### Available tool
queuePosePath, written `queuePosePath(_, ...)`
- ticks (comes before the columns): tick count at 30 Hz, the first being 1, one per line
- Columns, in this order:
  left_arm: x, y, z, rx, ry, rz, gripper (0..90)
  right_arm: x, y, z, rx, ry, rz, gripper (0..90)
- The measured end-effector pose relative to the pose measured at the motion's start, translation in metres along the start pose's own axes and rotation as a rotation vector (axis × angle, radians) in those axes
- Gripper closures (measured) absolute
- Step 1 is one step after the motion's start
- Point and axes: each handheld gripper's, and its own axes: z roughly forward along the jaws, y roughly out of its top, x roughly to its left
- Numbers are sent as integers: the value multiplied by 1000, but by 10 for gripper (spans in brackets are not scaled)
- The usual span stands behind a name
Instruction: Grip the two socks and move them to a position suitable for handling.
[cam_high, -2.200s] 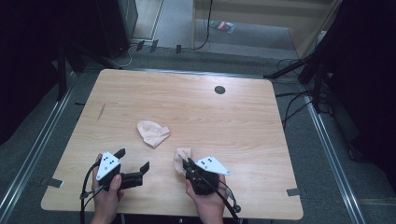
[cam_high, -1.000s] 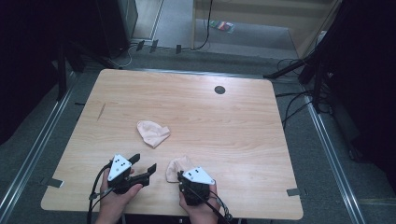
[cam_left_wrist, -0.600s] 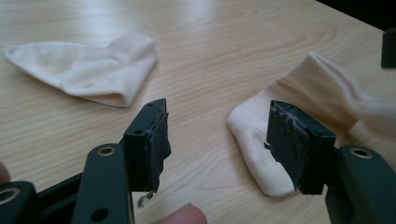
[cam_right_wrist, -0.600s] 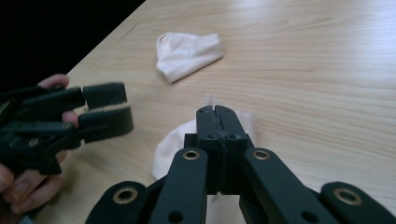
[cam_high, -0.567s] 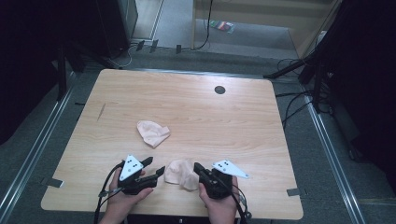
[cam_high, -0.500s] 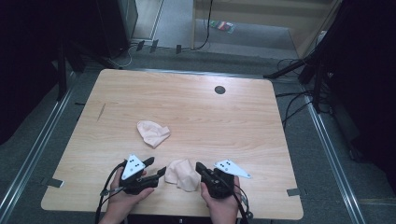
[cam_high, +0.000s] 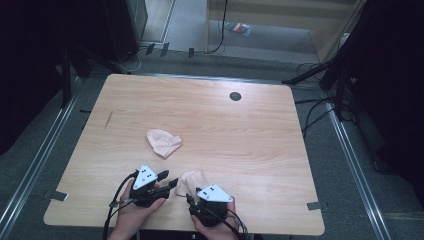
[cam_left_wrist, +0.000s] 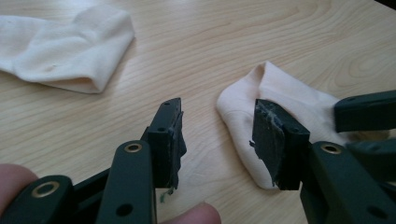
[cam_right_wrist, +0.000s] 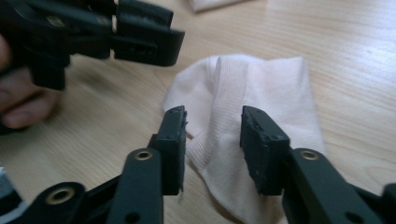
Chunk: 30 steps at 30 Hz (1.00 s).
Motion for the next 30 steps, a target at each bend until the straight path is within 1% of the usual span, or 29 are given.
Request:
queuePosePath(1, -1, 0, 0, 1, -6, -3, 549, 2, -1, 3, 16, -15, -22, 592)
queuePosePath(2, -1, 1, 1, 11, -16, 2, 556, 4, -2, 4, 28, -33, -36, 583)
queuePosePath(3, -2, 1, 2, 16, -24, 4, 563, 5, -4, 6, 36, -38, -50, 570)
queuePosePath(4, -3, 1, 2, 23, -30, 5, 573, 8, -5, 7, 33, -49, -67, 573)
queuePosePath(5, -3, 1, 4, 37, -40, 11, 580, 10, -5, 7, 34, -81, -99, 649)
queuePosePath(6, -3, 1, 4, 37, -40, 11, 581, 10, -5, 7, 34, -81, -99, 649)
queuePosePath(7, -4, 1, 6, 59, -31, 19, 583, 10, -6, 5, 27, -103, -103, 804)
queuePosePath(8, -4, 1, 6, 59, -31, 19, 587, 10, -6, 5, 27, -103, -103, 804)
queuePosePath(9, -4, 1, 7, 64, -31, 13, 587, 8, -5, 3, 13, -94, -76, 842)
queuePosePath(10, -4, 1, 8, 71, -34, 11, 595, 4, -4, 0, -6, -74, -44, 854)
queuePosePath(11, -4, 1, 10, 82, -30, 9, 601, -2, -1, -6, -40, -47, 8, 862)
queuePosePath(12, -4, 1, 10, 82, -30, 9, 606, -2, -1, -6, -40, -47, 8, 862)
queuePosePath(14, -4, 1, 12, 91, -44, 8, 616, -11, 4, -15, -94, -6, 71, 865)
queuePosePath(15, -5, 2, 13, 96, -51, 7, 620, -15, 6, -19, -117, 24, 100, 866)
queuePosePath(16, -4, 2, 14, 106, -65, 12, 622, -19, 8, -22, -133, 46, 121, 867)
queuePosePath(17, -4, 4, 18, 123, -88, 14, 625, -26, 10, -28, -156, 63, 154, 867)
queuePosePath(18, -4, 4, 18, 123, -88, 14, 636, -26, 10, -28, -156, 63, 154, 867)
queuePosePath(19, -4, 5, 20, 131, -90, 14, 636, -30, 10, -30, -170, 70, 172, 867)
queuePosePath(20, -4, 6, 21, 138, -88, 21, 669, -35, 11, -33, -180, 77, 193, 867)
queuePosePath(22, -3, 8, 23, 147, -81, 24, 769, -44, 11, -36, -196, 66, 224, 867)
queuePosePath(23, -2, 9, 23, 153, -98, 15, 842, -47, 11, -38, -202, 62, 238, 868)
queuePosePath(24, -1, 10, 22, 153, -113, 9, 880, -53, 11, -41, -209, 51, 267, 868)
queuePosePath(25, 0, 11, 20, 153, -111, 24, 890, -58, 11, -42, -212, 43, 286, 869)
queuePosePath(26, 0, 12, 18, 149, -101, 33, 894, -65, 10, -45, -221, 31, 309, 870)
queuePosePath(28, 2, 14, 12, 138, -102, 40, 899, -76, 9, -49, -222, -5, 339, 873)
queuePosePath(30, 5, 15, 4, 125, -89, 55, 900, -85, 7, -52, -217, -15, 377, 878)
